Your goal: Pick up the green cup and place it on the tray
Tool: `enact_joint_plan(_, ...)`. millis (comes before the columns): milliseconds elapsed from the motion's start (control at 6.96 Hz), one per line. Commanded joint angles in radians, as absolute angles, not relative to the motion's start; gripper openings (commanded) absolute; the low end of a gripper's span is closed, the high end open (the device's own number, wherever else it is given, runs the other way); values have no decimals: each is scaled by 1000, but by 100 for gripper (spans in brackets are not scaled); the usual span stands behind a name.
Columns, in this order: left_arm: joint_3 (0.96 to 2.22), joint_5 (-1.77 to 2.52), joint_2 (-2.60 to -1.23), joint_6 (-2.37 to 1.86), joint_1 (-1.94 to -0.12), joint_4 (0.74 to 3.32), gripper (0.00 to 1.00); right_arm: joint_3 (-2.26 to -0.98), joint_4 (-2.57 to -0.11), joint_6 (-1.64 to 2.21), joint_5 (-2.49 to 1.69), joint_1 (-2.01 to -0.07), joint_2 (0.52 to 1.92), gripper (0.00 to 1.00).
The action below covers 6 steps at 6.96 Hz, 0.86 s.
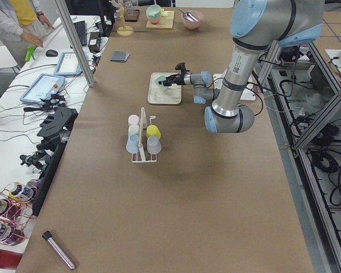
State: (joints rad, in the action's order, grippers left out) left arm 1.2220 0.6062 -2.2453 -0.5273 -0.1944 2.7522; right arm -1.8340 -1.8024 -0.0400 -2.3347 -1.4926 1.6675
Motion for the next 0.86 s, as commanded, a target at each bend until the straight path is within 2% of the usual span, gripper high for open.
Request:
enact_joint_plan(0, 1223, 606, -2244, -528, -195, 2755, 76, -1835, -1802, -40, -2335, -1493, 1667, 100)
enact_joint_plan(718, 1223, 604, -2243, -528, -193, 2755, 82, -1835, -1802, -29, -2350, -1493, 1664, 100)
